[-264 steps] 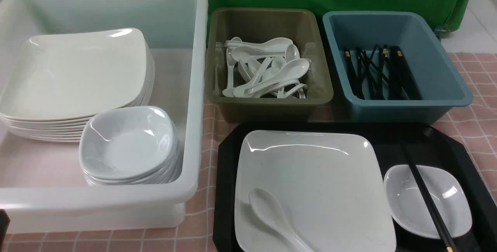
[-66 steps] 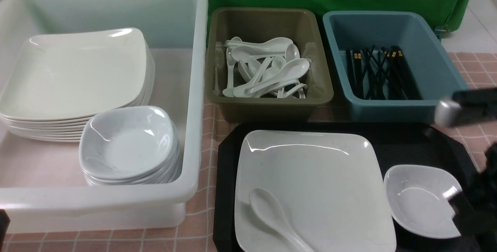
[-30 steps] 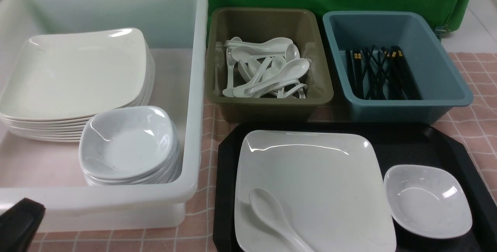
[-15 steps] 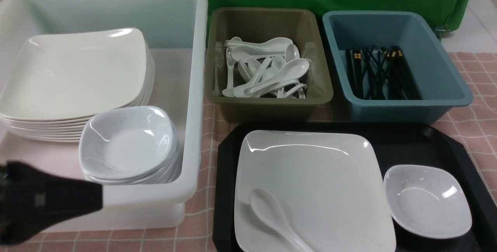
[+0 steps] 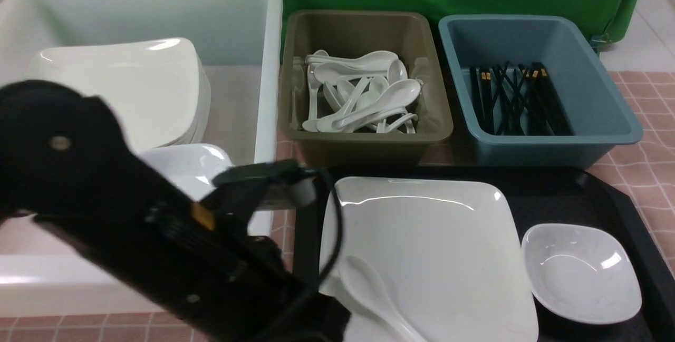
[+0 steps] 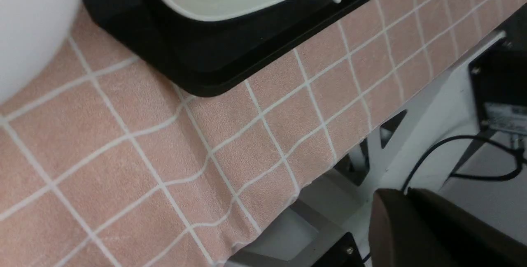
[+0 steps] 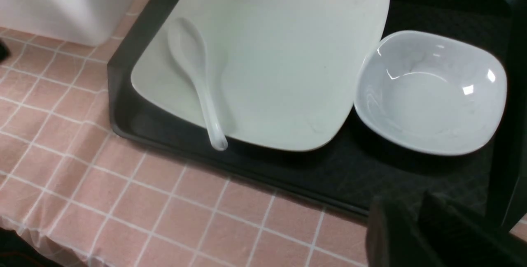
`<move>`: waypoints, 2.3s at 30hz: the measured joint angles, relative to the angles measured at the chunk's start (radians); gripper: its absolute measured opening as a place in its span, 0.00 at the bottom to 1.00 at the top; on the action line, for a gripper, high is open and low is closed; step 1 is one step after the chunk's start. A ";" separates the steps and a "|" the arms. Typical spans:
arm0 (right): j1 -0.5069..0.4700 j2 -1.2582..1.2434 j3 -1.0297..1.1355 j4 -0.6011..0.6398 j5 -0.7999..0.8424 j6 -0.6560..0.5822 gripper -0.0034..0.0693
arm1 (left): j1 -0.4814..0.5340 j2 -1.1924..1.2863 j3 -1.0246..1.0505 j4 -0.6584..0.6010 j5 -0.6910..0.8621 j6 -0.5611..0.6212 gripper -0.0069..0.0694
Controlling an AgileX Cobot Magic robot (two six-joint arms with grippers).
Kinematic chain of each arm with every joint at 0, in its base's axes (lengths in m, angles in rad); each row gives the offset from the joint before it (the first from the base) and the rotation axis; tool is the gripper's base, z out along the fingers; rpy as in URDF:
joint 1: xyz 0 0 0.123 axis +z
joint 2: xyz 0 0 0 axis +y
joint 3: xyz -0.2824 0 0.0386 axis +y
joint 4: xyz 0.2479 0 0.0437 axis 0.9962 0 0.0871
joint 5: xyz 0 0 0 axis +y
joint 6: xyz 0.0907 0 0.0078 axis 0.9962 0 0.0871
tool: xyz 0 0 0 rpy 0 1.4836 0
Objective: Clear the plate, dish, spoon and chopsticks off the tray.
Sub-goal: Use the left arm to grab a soup spoon from the plate, then use the left arm to put the soup spoon into the small storage box in the middle
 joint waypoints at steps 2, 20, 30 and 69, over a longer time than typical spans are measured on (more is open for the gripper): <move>0.000 0.000 0.000 0.000 0.000 0.000 0.28 | -0.042 0.067 -0.079 0.049 0.018 -0.004 0.12; 0.000 0.000 0.000 0.000 0.000 0.001 0.31 | -0.221 0.468 -0.408 0.376 0.023 0.492 0.67; 0.000 0.000 0.000 0.000 0.000 0.001 0.32 | -0.226 0.553 -0.408 0.418 -0.068 0.958 0.76; 0.000 0.000 0.000 0.000 0.012 0.004 0.34 | 0.057 0.526 -0.679 0.386 -0.535 0.385 0.14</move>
